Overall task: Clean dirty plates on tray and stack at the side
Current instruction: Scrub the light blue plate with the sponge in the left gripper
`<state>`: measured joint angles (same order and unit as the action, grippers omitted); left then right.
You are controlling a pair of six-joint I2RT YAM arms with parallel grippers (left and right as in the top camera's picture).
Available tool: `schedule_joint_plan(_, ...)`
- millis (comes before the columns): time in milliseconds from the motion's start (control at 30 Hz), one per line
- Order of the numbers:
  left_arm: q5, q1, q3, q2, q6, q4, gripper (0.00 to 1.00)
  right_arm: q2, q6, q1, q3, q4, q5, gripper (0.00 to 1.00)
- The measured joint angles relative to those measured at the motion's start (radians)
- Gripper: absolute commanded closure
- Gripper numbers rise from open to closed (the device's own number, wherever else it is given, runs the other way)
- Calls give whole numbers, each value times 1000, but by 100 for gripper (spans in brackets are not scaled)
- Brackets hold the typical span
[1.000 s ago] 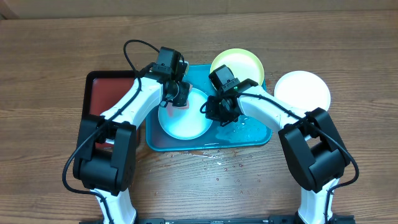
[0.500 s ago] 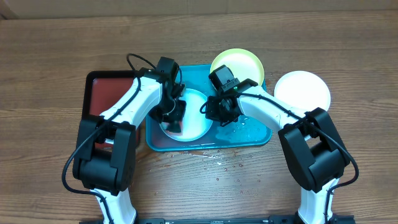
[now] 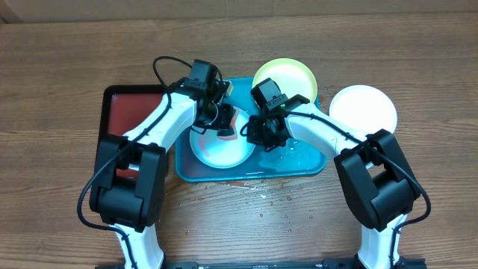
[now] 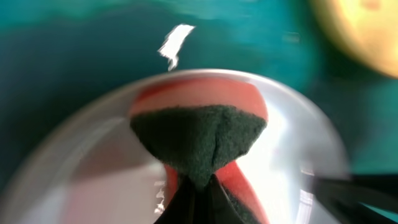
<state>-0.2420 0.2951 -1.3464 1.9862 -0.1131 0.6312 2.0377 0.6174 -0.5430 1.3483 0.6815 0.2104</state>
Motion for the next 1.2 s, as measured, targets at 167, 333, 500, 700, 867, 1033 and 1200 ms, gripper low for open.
schedule_joint_plan(167,200,10,-2,0,-90,46,96,0,0,0,0,-1,0,96)
schedule_joint_plan(333,316,13,-13,0,-143,169,96,0,-1,0,0,-2,2,96)
schedule_joint_plan(500,343,12,-18,0,-155,302,96,0,-1,-1,0,-2,3,96)
schedule_joint_plan(700,261,10,-18,0,-127,403,96,0,-1,-1,0,-3,3,96)
schedule_joint_plan(867,80,-1,-17,0,-29,382,96,0,-2,-1,0,-4,3,96)
schedule_joint_plan(1033,-52,0,-7,0,20,241,96,0,0,-1,0,-4,2,96)
schedule_joint_plan(1200,-43,0,-1,0,36,80,96,0,6,0,0,-4,2,96)
